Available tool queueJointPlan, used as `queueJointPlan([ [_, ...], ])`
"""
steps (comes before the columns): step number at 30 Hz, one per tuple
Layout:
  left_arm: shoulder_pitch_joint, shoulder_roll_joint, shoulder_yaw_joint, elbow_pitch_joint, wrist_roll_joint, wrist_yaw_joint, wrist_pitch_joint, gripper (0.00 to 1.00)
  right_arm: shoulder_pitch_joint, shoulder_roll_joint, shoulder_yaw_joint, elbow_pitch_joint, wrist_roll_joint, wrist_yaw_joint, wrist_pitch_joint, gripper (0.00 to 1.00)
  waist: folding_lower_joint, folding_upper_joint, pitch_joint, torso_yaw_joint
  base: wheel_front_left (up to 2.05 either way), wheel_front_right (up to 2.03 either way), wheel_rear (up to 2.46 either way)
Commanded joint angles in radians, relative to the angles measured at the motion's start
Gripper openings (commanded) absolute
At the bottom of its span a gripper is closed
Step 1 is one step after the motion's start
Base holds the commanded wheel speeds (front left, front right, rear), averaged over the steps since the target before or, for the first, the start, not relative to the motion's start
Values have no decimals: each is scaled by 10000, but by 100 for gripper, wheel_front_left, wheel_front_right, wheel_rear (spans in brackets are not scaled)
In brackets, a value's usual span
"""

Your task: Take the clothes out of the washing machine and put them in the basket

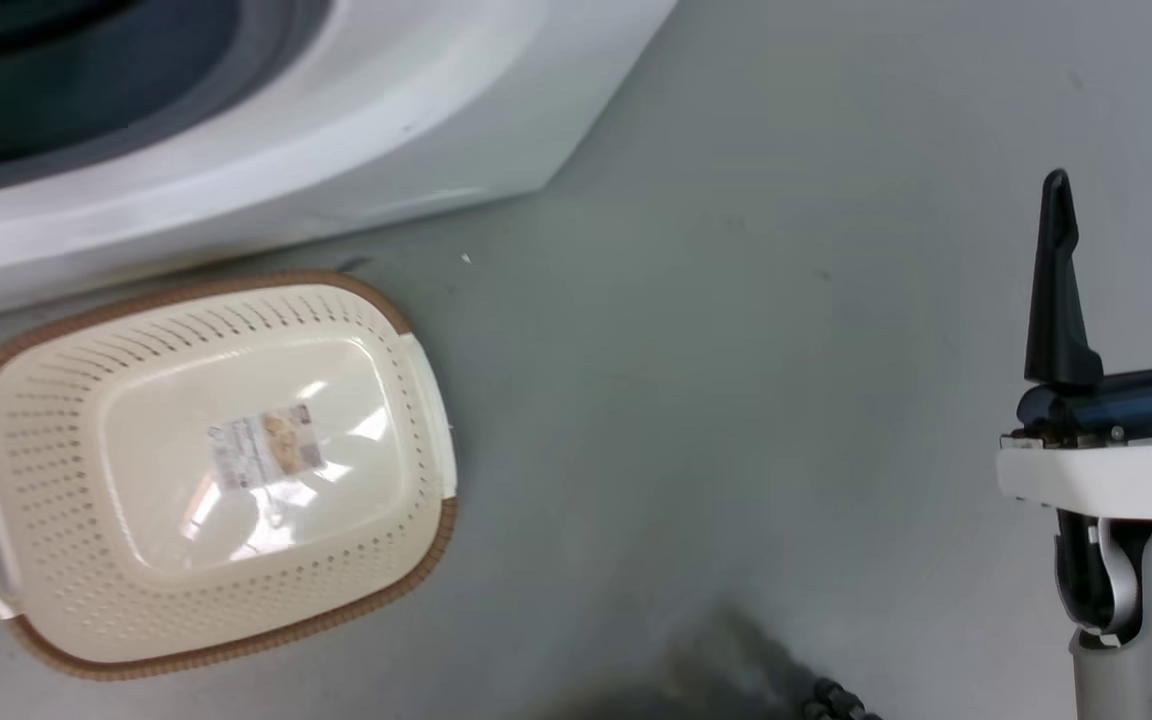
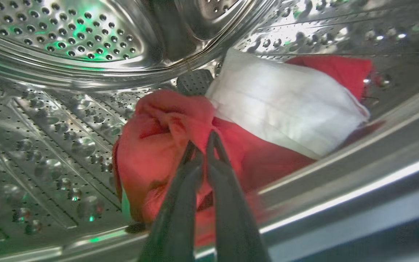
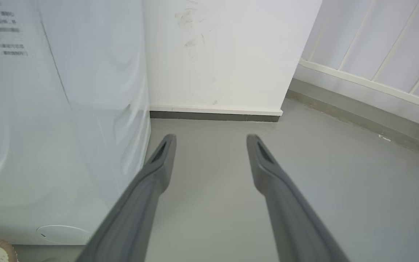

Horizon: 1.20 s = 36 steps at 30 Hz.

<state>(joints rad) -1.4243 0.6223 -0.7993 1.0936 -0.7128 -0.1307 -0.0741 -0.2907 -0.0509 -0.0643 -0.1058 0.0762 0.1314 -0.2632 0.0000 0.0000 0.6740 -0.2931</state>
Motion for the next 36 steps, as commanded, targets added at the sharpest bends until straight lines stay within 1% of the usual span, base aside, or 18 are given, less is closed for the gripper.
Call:
queueJointPlan([
  [1, 381, -135, -44, 29, -65, 13, -287, 0, 134, 10, -61, 61, -95, -14, -24, 100, 0, 0, -806, 498, 0, 0, 0],
  [6, 1398, -514, -51, 103, -326, 13, -1311, 0, 412, 12, -136, 300, -365, -14, -24, 100, 0, 0, -1754, 840, 0, 0, 0],
  [10, 2240, -843, 74, -100, -474, 28, -1784, 0, 641, 12, -139, 477, -464, -14, -24, 100, 0, 0, -2520, 1070, 0, 0, 0],
  [12, 2709, -876, 84, -362, -387, 46, -1876, 0, 748, 13, -76, 598, -546, -14, -24, 100, 0, 0, -2889, 1138, 0, 0, 0],
  [14, 3078, -743, 213, -776, -264, 211, -1917, 0, 823, 12, -20, 648, -600, -14, -24, 100, 0, 0, -3204, 1197, 0, 0, 0],
  [17, 3967, -627, 660, -2016, 37, 621, -1926, 0, 1011, 10, -30, 784, -687, -14, -24, 100, 0, 0, -3745, 1298, 0, 0, 0],
  [22, 5728, -370, 1759, -4420, 473, 1357, -1923, 0, 1297, 13, 1, 971, -749, -14, -24, 100, 0, 0, -4525, 1454, 0, 0, 0],
  [25, 6764, -265, 2428, -5811, 709, 1867, -1922, 0, 1450, 10, -17, 1041, -794, -14, -24, 100, 0, 0, -4853, 1578, 0, 0, 0],
  [27, 7394, -189, 2717, -6646, 857, 2080, -1914, 0, 1572, 15, -32, 1111, -750, -14, -24, 100, 0, 0, -5041, 1657, 0, 0, 0],
  [31, 8472, -23, 2933, -8088, 1068, 2502, -1915, 0, 1680, 13, -72, 1204, -747, -14, -24, 100, 0, 0, -5301, 1783, 0, 0, 0],
  [35, 9490, 146, 2773, -9102, 1224, 3020, -1903, 0, 1764, 13, -120, 1279, -724, -14, -24, 100, 0, 0, -5542, 1867, 0, 0, 0],
  [36, 9490, 146, 2773, -9102, 1224, 3020, -1903, 0, 1764, 13, -120, 1279, -724, -14, -24, 100, 0, 0, -5542, 1867, 0, 0, 0],
])
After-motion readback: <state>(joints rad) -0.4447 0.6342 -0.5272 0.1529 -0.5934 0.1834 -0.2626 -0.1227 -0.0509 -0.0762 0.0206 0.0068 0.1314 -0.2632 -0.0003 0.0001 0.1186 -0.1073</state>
